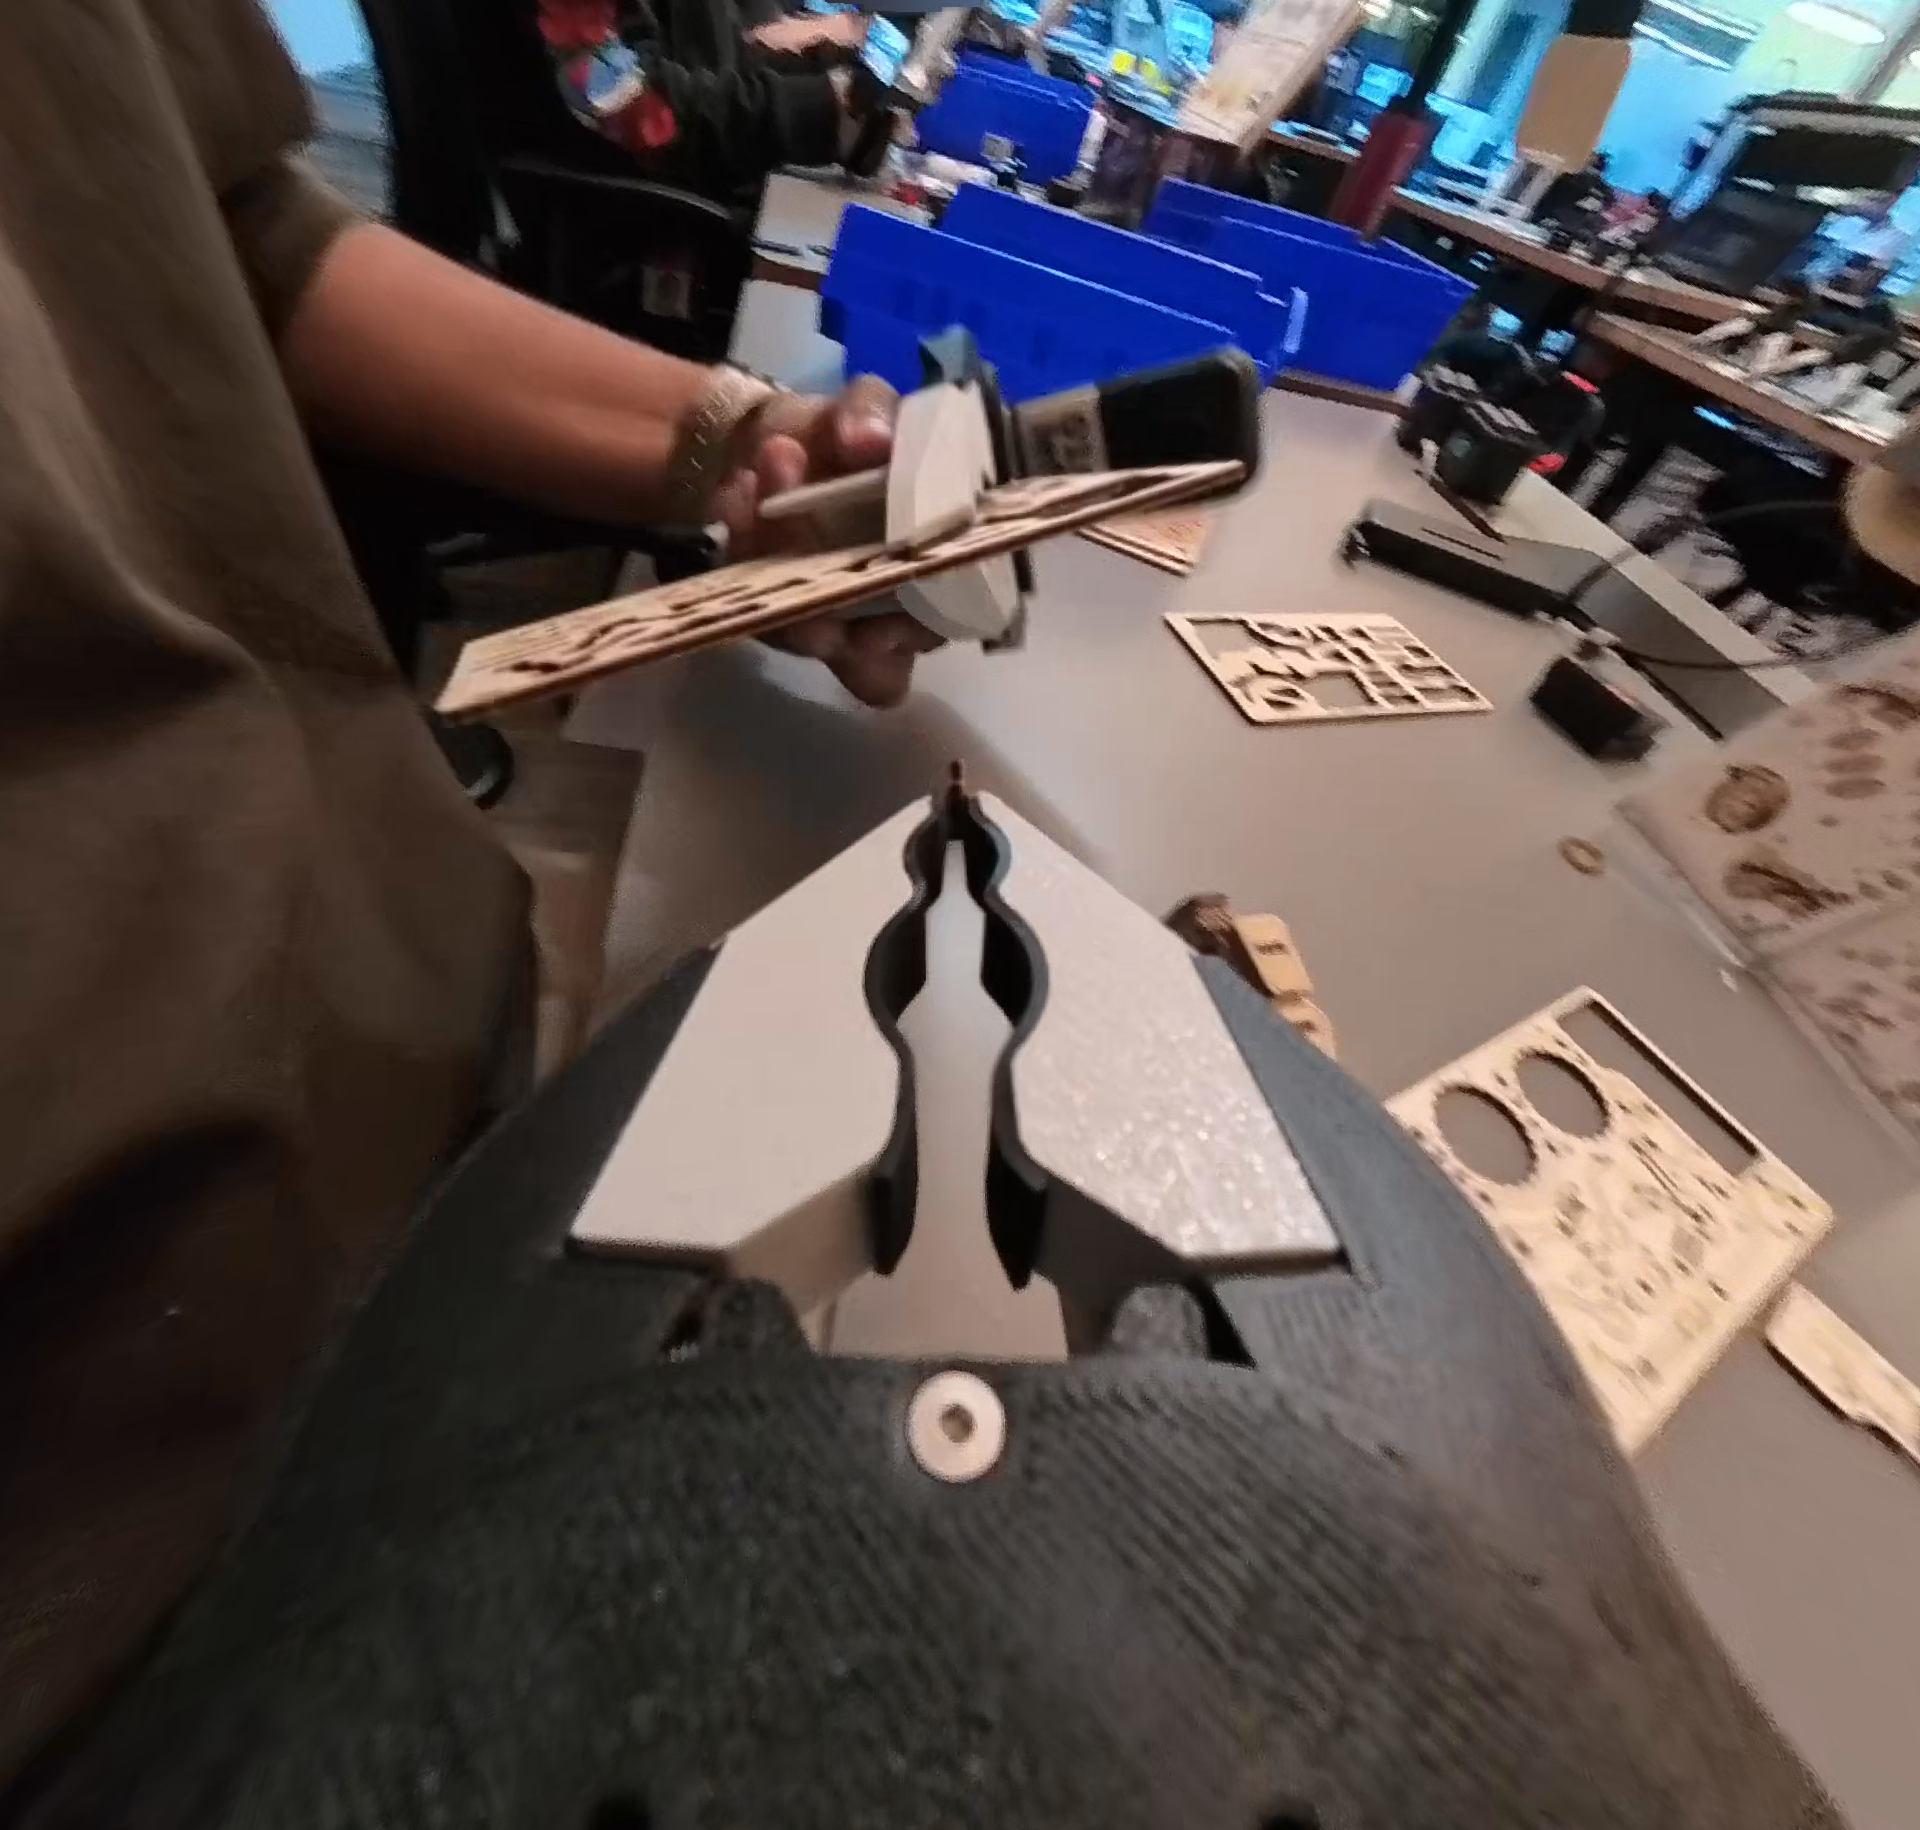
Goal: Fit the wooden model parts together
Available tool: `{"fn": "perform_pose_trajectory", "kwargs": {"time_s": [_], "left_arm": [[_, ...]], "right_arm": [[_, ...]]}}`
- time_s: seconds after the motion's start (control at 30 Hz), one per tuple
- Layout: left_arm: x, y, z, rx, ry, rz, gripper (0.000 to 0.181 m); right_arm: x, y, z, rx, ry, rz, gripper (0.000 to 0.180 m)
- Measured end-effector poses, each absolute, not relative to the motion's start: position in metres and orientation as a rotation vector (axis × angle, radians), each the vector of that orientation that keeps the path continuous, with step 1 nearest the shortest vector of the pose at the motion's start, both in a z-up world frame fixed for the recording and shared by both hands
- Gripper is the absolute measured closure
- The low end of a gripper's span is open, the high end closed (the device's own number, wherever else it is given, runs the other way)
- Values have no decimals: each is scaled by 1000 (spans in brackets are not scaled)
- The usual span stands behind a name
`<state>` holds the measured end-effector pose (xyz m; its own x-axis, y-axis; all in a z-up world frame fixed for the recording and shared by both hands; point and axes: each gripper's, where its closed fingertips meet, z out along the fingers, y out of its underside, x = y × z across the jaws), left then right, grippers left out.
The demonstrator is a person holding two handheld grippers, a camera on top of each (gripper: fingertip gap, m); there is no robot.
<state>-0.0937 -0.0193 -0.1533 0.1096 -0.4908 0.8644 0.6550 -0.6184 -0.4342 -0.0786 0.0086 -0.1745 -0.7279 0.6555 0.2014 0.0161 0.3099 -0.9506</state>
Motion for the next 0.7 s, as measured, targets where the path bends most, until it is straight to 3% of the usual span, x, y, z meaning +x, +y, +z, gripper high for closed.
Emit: {"fn": "perform_pose_trajectory", "kwargs": {"time_s": [0.23,0.4,0.5,0.57,0.7], "left_arm": [[-177,-32,-220,-1984,-488,-1036,180],[-209,-46,-233,-2041,-585,-953,178],[-221,-48,-249,-2121,-611,-874,159],[-232,-45,-257,-2187,-611,-736,133],[-247,-38,-259,-2293,-561,-501,108]], "right_arm": [[-94,71,-216,-765,-2050,954,179],[-83,113,-236,-822,-2060,675,179],[-72,134,-239,-891,-2030,619,179],[-65,141,-243,-934,-2016,616,179],[-64,131,-252,-921,-2055,598,179]]}}
